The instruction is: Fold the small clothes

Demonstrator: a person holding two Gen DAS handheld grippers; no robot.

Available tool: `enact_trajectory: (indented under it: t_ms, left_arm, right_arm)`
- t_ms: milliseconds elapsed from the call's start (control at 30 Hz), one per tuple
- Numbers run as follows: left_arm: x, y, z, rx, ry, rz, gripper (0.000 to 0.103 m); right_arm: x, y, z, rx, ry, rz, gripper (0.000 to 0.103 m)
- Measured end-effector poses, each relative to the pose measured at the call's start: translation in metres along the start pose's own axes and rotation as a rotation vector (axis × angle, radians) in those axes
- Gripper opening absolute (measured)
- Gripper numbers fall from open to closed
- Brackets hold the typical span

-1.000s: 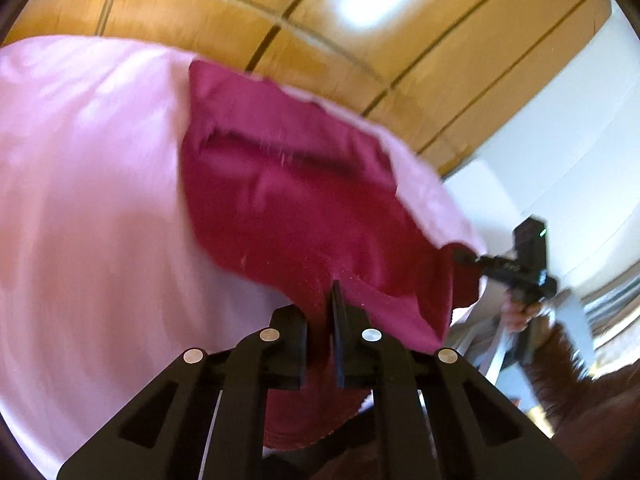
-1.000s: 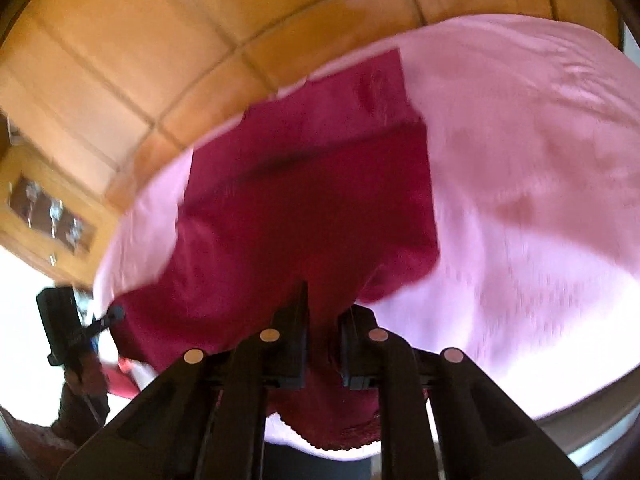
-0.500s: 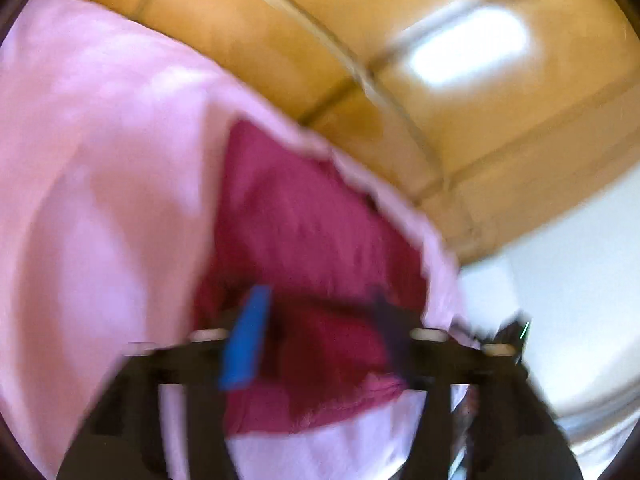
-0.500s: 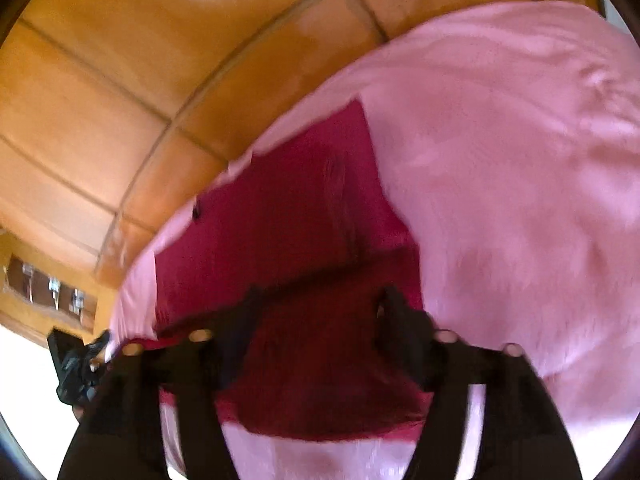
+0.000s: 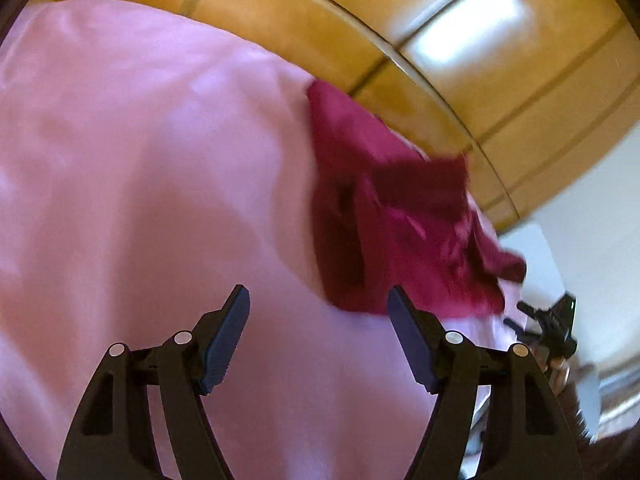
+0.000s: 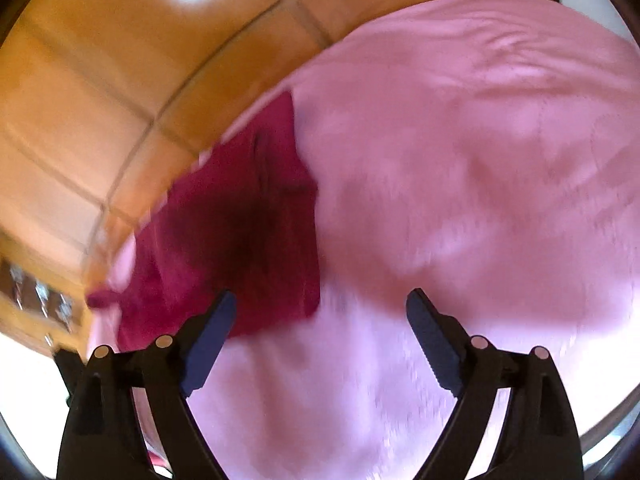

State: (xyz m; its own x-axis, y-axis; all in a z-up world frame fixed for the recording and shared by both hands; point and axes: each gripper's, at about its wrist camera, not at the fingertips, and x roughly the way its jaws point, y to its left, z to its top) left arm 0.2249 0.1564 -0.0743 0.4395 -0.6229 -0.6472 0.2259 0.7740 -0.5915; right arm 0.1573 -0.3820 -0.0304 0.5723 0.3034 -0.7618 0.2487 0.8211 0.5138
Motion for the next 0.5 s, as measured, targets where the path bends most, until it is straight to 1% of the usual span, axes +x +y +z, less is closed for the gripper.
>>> enact_trajectory:
  t_ms: [67,100,133,167,200,233,267,300,333,367,433,500]
  left_arm:
    - [0.011,-0.011,-0.001,0.011,0.017,-0.046,0.07]
    - [0.019,-0.018,0.001,0.012,0.03,-0.073,0.07]
    - [0.026,-0.022,0.002,0.018,0.041,-0.085,0.07]
    - [0.028,-0.027,0.0,0.024,0.045,-0.083,0.07]
    - [0.037,-0.031,0.002,0.031,0.05,-0.061,0.07]
    - [0.047,-0.031,0.004,0.036,0.053,-0.04,0.065]
    - [0.052,-0.032,0.005,0.047,0.06,-0.009,0.042]
    - [0.057,-0.033,0.006,0.06,0.077,0.021,0.032]
    - [0.059,-0.032,0.008,0.064,0.082,0.032,0.022]
    - [0.054,-0.032,0.007,0.067,0.072,0.029,0.018]
    - [0.043,-0.033,0.007,0.083,0.057,0.021,0.015]
    - [0.03,-0.034,0.004,0.102,0.053,0.011,0.014]
  right_arm:
    - [0.011,0.009,0.0,-0.008,0.001,0.014,0.086]
    - [0.017,0.013,0.001,-0.014,0.002,0.027,0.083]
    - [0.025,0.019,0.004,-0.027,0.005,0.027,0.078]
    - [0.036,0.025,0.007,-0.046,0.015,0.01,0.074]
    - [0.045,0.029,0.009,-0.064,0.03,-0.01,0.06]
    - [0.05,0.031,0.009,-0.078,0.042,-0.035,0.047]
    - [0.056,0.035,0.011,-0.092,0.047,-0.066,0.043]
    - [0.058,0.038,0.012,-0.103,0.051,-0.071,0.034]
    - [0.057,0.04,0.012,-0.111,0.054,-0.072,0.029]
    - [0.053,0.045,0.011,-0.128,0.055,-0.076,0.028]
    - [0.046,0.055,0.007,-0.17,0.055,-0.073,0.025]
    - [0.032,0.066,-0.002,-0.216,0.061,-0.054,0.024]
